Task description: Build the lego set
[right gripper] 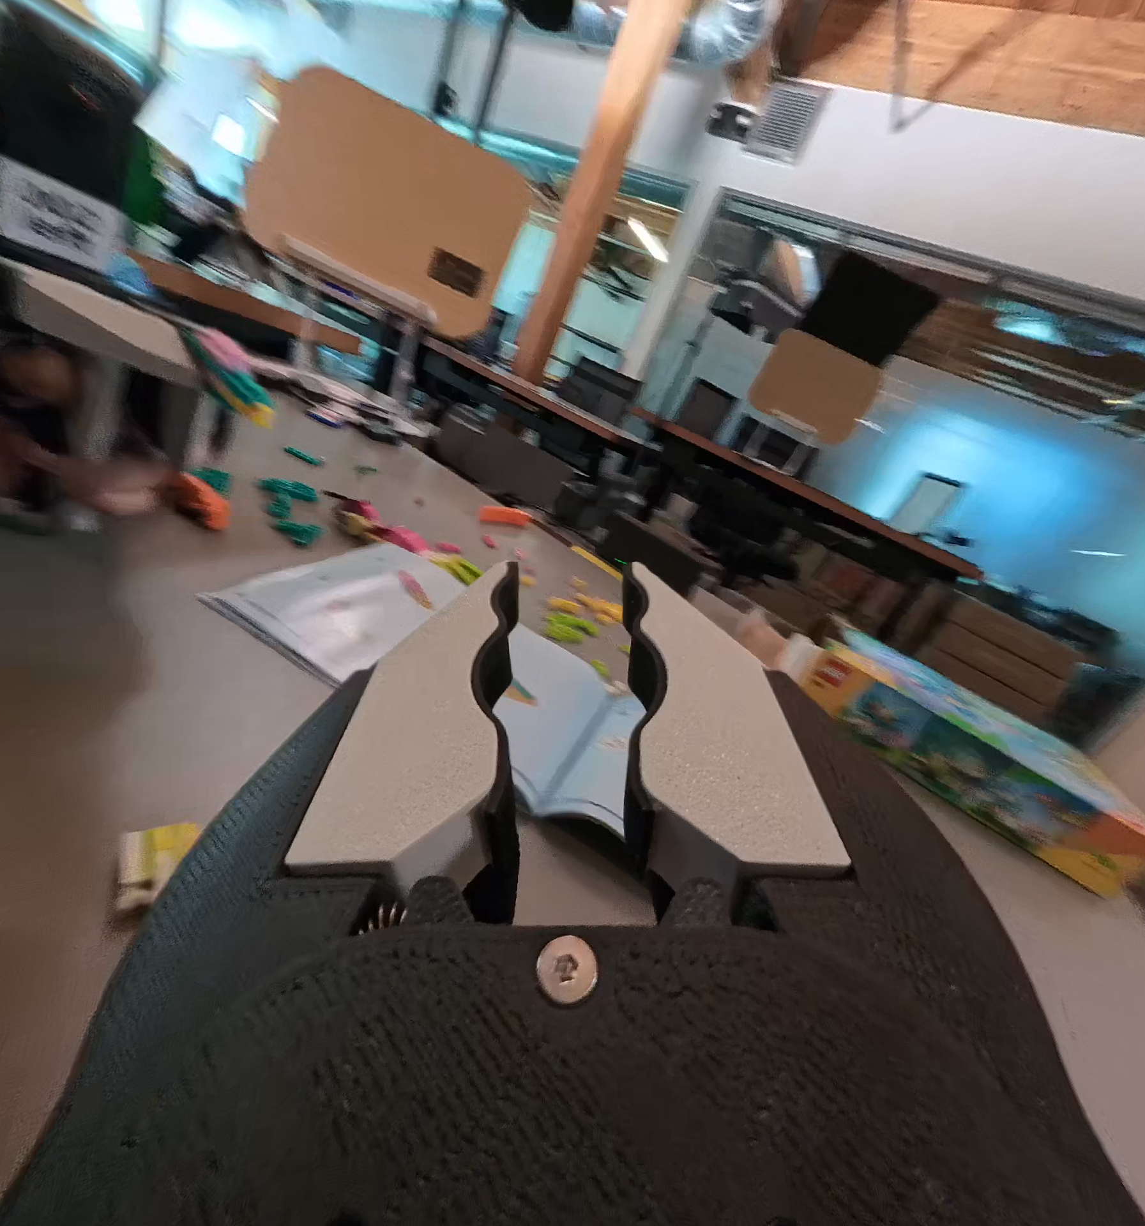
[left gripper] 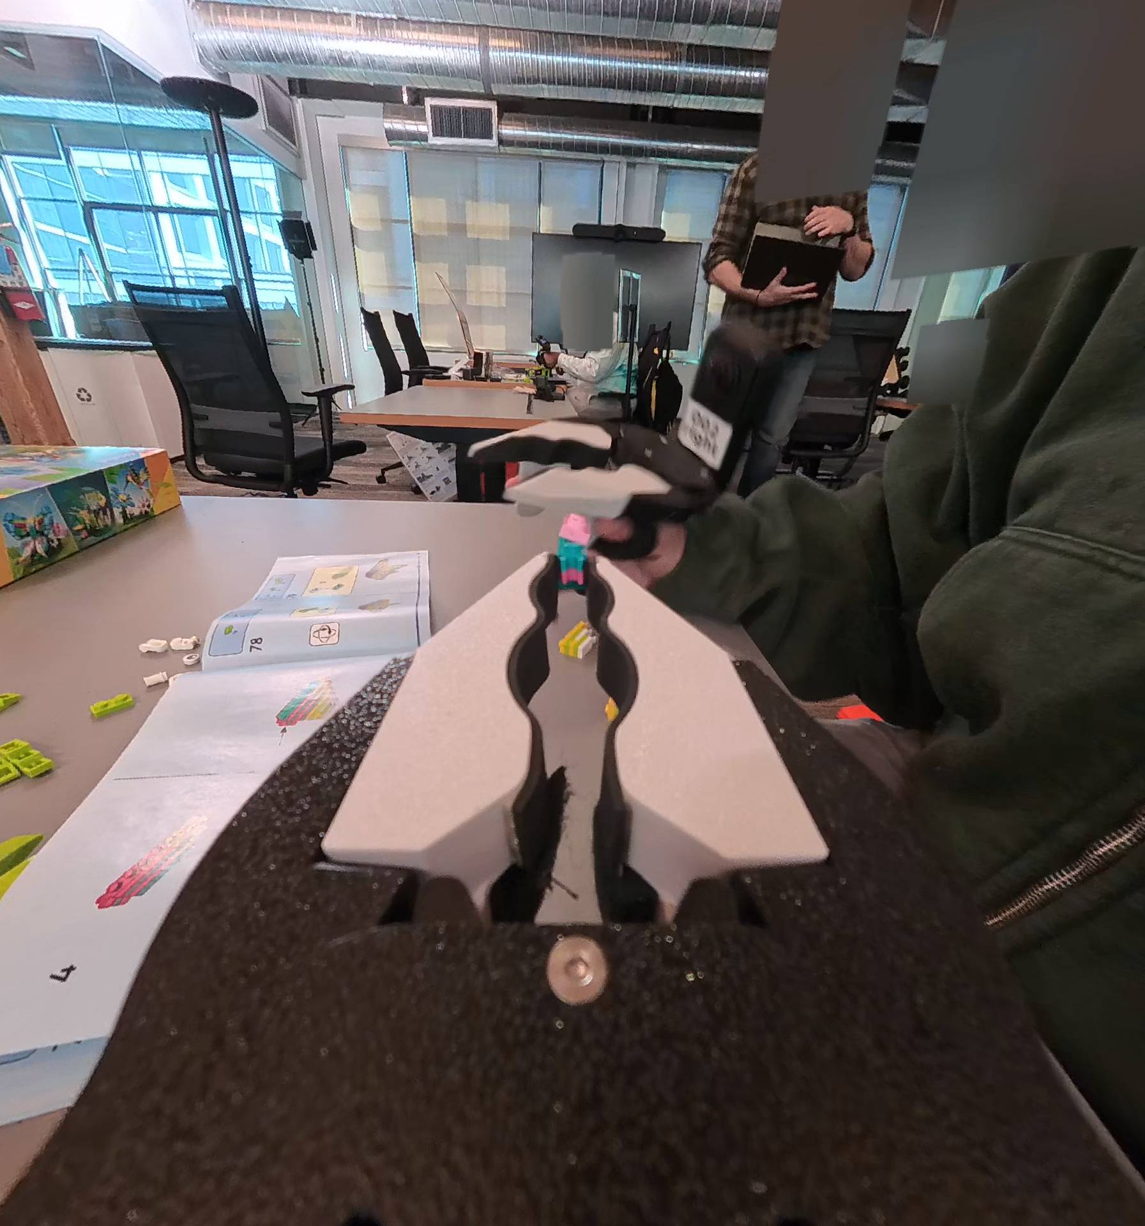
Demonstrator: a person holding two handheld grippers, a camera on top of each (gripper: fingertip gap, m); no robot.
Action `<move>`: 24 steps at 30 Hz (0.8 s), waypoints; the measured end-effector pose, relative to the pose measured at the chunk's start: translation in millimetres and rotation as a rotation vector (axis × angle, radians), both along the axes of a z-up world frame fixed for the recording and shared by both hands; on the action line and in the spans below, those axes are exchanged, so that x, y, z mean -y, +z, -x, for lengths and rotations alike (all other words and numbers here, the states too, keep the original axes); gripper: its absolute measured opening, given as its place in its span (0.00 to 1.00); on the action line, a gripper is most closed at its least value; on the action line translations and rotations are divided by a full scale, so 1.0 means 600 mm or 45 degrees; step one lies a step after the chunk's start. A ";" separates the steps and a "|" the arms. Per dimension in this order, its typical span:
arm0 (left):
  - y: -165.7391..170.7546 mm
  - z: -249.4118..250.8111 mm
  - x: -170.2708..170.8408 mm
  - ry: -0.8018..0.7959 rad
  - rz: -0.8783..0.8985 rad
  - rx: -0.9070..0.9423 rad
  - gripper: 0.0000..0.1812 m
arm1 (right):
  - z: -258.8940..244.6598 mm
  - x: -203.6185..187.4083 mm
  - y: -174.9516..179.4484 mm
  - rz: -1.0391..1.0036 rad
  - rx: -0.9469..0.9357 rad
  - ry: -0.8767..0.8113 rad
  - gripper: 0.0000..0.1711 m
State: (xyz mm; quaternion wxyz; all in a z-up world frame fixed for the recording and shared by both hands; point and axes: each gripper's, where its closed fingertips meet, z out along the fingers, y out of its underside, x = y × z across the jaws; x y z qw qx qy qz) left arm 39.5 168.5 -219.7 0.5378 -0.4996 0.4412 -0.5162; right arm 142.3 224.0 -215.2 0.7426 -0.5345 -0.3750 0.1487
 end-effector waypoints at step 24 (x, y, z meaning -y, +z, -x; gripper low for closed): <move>-0.032 -0.029 0.042 -0.185 -0.010 -0.129 0.03 | 0.162 0.134 -0.010 0.469 0.339 0.694 0.09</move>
